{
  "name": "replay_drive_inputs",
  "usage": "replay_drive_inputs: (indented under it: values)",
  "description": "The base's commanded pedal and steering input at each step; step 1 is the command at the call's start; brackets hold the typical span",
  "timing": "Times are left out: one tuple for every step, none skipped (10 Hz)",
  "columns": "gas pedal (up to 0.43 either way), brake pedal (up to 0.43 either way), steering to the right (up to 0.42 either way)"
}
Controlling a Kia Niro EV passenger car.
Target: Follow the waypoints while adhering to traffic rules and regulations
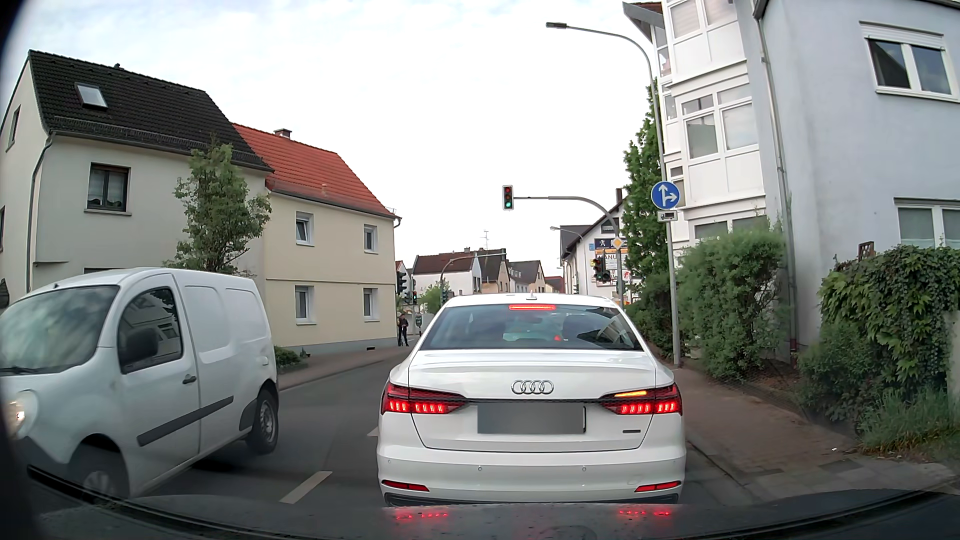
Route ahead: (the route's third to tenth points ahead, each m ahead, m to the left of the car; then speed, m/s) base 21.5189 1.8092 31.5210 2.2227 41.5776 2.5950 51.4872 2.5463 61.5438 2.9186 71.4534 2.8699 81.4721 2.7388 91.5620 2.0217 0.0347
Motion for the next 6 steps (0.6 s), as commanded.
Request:
replay_drive_inputs:
  values:
    - [0.000, 0.244, -0.005]
    - [0.000, 0.244, -0.005]
    - [0.000, 0.244, -0.005]
    - [0.000, 0.244, -0.005]
    - [0.000, 0.244, -0.005]
    - [0.000, 0.250, -0.005]
